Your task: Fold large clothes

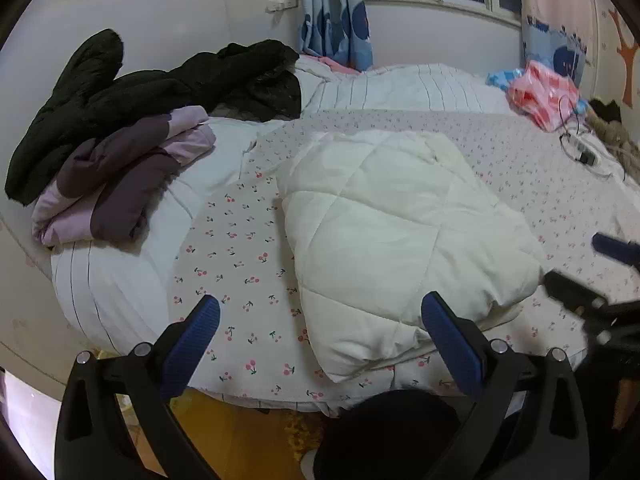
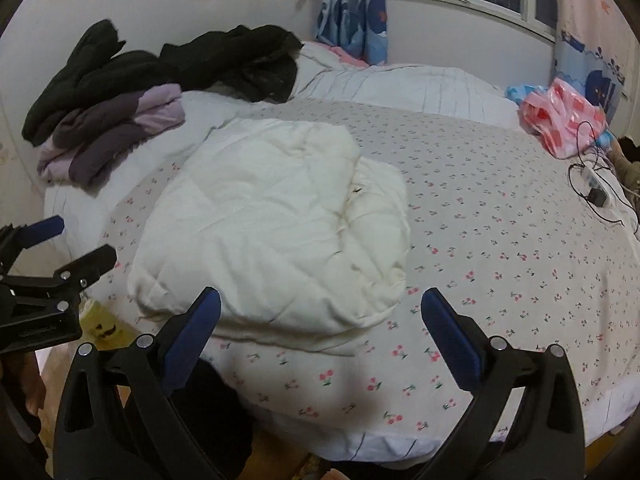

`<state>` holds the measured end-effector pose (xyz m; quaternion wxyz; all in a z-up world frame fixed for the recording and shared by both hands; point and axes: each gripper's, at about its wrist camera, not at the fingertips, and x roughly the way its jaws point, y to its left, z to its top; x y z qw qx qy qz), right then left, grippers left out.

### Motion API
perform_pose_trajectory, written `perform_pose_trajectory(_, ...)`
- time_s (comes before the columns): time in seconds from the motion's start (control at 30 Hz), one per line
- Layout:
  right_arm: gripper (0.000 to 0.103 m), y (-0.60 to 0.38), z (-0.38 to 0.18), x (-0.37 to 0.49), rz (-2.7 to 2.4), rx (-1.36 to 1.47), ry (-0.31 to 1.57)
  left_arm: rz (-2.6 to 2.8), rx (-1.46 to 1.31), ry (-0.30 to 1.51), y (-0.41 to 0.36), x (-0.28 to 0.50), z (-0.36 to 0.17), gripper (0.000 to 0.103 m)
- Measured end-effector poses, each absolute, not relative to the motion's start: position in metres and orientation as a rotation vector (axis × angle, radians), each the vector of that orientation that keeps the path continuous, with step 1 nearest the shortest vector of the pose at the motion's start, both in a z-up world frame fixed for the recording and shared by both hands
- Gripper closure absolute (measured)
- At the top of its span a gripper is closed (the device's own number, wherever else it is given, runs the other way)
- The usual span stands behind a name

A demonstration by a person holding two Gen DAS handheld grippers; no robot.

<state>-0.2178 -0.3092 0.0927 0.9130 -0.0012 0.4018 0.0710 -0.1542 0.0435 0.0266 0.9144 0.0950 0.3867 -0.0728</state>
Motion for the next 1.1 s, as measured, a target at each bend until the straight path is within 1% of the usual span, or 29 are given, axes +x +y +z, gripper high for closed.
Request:
perform_pose_trajectory(0.53, 0.006, -0.285, 0.111, -0.226, 0.167, -0.021, 0.819, -0.143, 0.141, 0.796, 0.056, -0.169, 0.031, 0.007)
perform_pose_trajectory(1.1, 0.006, -0.283, 0.116, -0.229, 0.174, -0.023, 0.817, -0.152, 0.128, 0.794, 0.058, -0.174, 0.036, 0.007)
